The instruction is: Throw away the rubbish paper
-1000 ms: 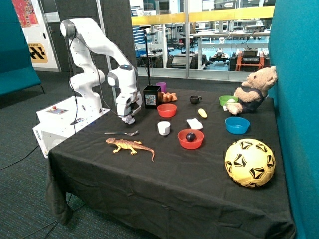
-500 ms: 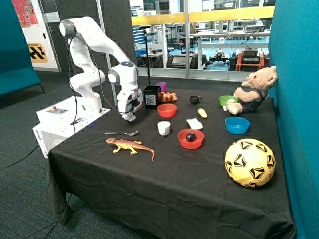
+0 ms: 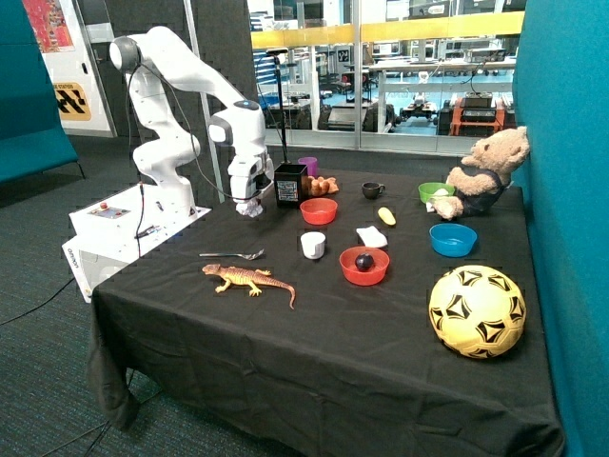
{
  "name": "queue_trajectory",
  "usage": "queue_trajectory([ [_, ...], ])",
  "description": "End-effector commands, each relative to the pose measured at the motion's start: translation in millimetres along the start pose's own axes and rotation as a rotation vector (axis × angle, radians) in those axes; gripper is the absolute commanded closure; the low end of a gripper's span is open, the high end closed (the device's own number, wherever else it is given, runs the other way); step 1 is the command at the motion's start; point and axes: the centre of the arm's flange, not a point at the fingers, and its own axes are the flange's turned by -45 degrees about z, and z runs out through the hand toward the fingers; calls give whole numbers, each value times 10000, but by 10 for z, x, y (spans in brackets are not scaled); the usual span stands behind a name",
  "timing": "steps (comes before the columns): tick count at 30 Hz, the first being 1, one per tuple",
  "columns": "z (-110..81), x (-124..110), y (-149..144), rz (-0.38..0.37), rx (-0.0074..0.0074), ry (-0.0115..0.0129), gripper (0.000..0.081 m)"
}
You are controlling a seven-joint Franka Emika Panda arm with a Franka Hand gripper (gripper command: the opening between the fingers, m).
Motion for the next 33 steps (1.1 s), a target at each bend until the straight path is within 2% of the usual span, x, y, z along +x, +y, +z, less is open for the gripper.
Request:
queue_trajectory([
  [1, -315, 105, -248, -859, -9, -8, 808],
  [11, -619, 308, -719, -2175, -8, -9, 808],
  [23, -885, 491, -1651, -4390, -7, -10, 808],
  [27, -913, 495, -1858, -4712, -7, -10, 808],
  [33, -918, 506, -1998, -4892, -7, -10, 808],
])
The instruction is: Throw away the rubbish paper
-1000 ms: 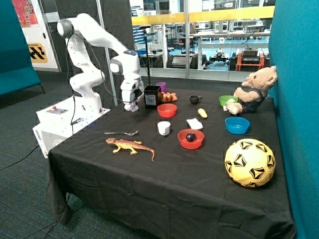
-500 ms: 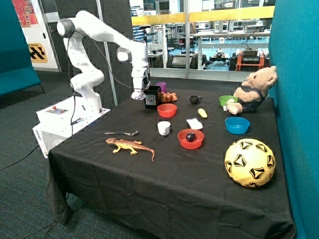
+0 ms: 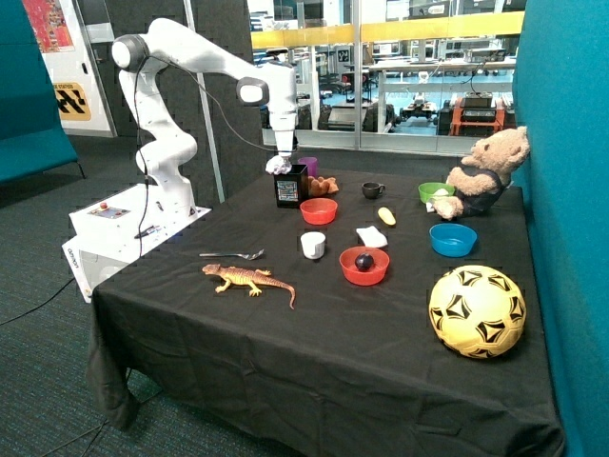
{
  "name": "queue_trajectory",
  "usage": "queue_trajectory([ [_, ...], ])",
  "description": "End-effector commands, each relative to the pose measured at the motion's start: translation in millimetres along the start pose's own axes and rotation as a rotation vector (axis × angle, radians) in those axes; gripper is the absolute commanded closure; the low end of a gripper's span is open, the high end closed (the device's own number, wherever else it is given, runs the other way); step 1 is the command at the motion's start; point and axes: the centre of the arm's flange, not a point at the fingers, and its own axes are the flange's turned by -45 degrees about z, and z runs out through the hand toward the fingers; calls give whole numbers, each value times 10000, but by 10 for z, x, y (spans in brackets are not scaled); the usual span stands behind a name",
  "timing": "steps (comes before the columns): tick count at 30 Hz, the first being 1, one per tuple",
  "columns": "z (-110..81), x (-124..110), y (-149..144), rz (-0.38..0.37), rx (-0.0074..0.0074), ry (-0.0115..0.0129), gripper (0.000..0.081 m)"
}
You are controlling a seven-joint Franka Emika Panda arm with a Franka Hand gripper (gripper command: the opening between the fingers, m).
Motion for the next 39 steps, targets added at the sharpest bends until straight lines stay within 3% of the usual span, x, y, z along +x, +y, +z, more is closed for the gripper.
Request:
queue_trajectory([
  [1, -82, 260, -392, -880, 15, -34, 808],
  [12, -58, 438, -635, -1368, 16, -34, 808],
  [20, 186, 475, -584, -843, 15, -34, 808],
  [28, 264, 426, -565, -742, 15, -35, 808],
  [29, 261, 429, -570, -885, 15, -34, 785],
  [30, 258, 439, -575, -960, 15, -34, 611],
  [32, 261, 455, -579, -968, 15, -34, 353],
  [34, 266, 463, -589, -1056, 15, -34, 193],
  [36, 269, 464, -596, -1056, 15, -34, 134],
  [39, 279, 469, -610, -1093, 15, -34, 108],
])
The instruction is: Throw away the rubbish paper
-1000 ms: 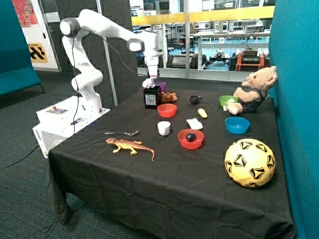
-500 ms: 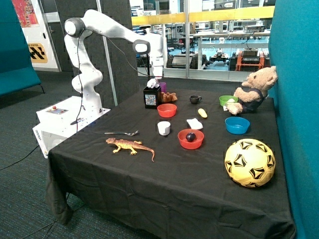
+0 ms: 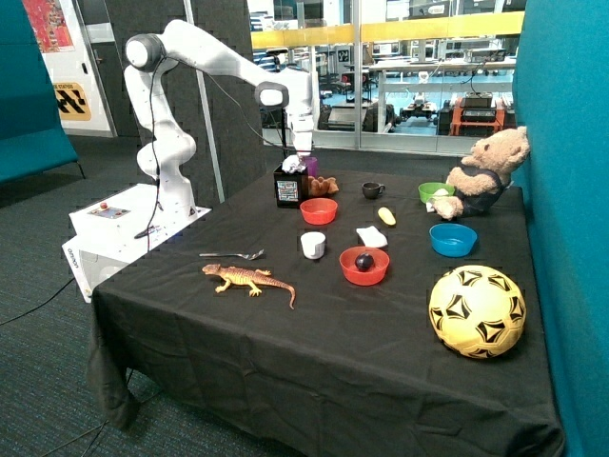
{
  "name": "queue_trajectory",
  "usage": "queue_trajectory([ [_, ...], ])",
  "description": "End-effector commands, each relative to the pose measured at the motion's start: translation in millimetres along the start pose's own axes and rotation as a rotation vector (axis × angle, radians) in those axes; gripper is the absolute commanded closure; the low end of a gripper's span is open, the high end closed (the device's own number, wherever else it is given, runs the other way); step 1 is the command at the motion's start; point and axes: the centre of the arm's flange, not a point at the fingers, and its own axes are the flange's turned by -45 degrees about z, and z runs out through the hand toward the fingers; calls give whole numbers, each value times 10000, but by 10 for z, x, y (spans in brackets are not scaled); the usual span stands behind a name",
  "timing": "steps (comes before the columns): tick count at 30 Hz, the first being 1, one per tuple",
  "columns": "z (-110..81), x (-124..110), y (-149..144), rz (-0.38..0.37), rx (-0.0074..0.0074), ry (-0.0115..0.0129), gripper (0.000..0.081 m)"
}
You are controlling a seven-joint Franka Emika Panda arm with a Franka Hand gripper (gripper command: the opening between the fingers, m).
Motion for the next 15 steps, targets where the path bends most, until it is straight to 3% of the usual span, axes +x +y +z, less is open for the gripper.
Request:
queue_trajectory([
  [1, 42, 0, -24, -105, -38, 47, 94],
  [8, 42, 16, -17, -92, -38, 47, 55],
  [15, 11, 30, -25, -124, -38, 47, 71],
])
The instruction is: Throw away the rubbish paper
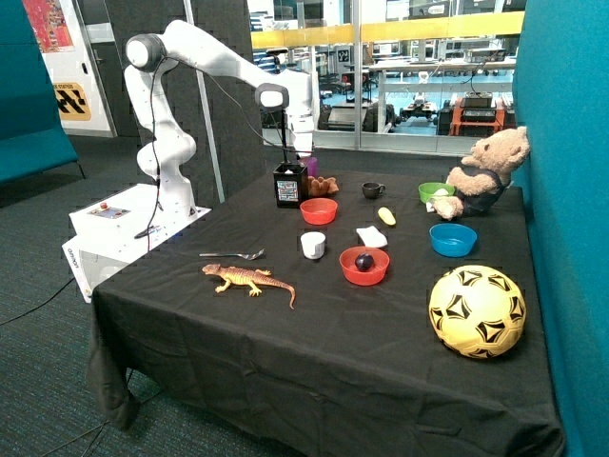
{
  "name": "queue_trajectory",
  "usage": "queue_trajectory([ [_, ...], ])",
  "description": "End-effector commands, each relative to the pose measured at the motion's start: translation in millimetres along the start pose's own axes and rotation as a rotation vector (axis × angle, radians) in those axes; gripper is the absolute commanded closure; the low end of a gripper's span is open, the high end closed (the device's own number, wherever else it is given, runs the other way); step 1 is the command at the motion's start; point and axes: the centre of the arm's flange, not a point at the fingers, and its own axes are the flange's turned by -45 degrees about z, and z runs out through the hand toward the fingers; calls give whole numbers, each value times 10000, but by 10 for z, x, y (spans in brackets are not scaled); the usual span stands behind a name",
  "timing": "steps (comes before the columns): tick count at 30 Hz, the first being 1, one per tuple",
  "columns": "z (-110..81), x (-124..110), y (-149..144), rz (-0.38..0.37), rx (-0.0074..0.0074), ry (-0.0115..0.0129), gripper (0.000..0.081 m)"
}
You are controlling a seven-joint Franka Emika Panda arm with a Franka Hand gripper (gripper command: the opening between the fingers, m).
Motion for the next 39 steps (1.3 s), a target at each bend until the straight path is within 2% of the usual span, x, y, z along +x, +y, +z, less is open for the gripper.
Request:
queue_trajectory([
  [1, -35, 23, 0, -44, 5, 4, 73],
  [4, -53, 26, 3, -42, 5, 4, 78],
  [12, -273, -16, 129, -81, 5, 4, 154],
  [16, -360, -143, 230, 78, 5, 4, 241],
  [20, -396, -336, 289, 366, 6, 3, 284],
  [25, -381, -545, 435, 907, 6, 3, 299],
  [29, -364, -572, 562, 1217, 6, 3, 310],
  [39, -380, -539, 793, 865, 6, 3, 300],
])
